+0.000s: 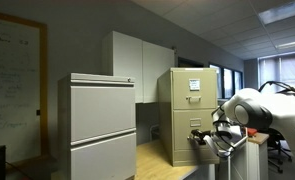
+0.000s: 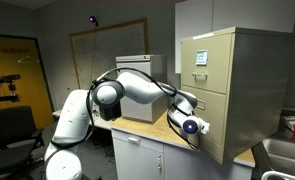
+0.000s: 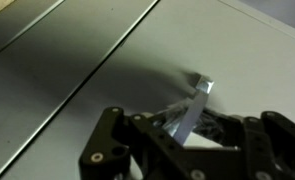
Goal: Open the bottom drawer of the file cabinet to the right
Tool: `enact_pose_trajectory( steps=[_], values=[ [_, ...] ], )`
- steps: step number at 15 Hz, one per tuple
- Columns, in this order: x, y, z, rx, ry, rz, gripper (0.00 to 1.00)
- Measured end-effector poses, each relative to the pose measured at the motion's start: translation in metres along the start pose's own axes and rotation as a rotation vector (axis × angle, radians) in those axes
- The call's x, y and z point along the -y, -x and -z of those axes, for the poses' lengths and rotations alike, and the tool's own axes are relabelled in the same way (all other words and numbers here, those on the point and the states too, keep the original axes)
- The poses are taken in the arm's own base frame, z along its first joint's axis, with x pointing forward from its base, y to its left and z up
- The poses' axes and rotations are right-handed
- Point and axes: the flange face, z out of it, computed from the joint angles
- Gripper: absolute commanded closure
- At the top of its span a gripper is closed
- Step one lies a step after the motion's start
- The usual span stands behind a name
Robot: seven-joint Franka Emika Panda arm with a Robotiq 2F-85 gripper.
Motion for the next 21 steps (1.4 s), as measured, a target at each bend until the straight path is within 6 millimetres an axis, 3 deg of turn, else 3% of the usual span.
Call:
enact_pose_trajectory(
  steps=[9,21],
  values=[
    [-0.001,0.016,0.019,0.013,-0.01,-0.027,1.0],
    [0.004,0.072,0.083,0.052,-0.006,-0.071,1.0]
  ],
)
